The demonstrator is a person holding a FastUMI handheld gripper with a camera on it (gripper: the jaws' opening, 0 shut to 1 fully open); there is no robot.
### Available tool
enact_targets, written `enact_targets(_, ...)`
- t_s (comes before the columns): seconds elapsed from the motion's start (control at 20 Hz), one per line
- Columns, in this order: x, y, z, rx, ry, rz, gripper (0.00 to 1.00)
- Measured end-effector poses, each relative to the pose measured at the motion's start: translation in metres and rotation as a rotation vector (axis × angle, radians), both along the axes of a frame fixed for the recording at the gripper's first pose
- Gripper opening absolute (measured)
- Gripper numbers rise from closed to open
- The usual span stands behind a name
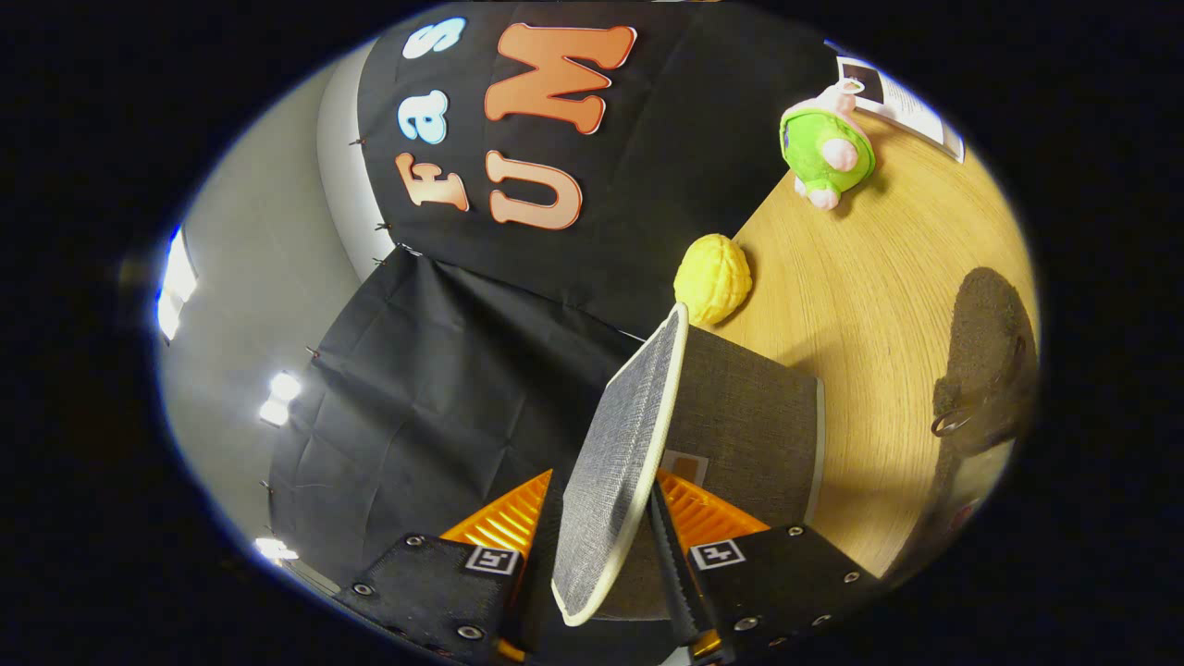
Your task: Open the storage box then place both shoes into the box .Put the left shoe in first, then the right shoe, with the right side of both shoes facing outward in a uniform manner.
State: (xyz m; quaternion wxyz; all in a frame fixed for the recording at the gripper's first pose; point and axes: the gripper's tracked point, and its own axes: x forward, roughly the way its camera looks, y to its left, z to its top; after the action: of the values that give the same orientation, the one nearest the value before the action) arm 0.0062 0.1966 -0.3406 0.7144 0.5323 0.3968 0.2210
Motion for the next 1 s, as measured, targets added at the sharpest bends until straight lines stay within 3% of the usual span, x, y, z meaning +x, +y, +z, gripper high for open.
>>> enact_targets(0.1, 0.000, 0.003, -0.023, -0.085, 0.034, 0.008, 0.38)
enact_targets(0.2, -0.001, 0.007, -0.027, -0.075, 0.063, 0.023, 0.28)
enact_targets(0.4, 0.013, -0.001, -0.010, -0.066, 0.053, -0.036, 0.09)
enact_targets(1.0, 0.057, 0.044, 0.083, -0.086, -0.080, -0.037, 0.09)
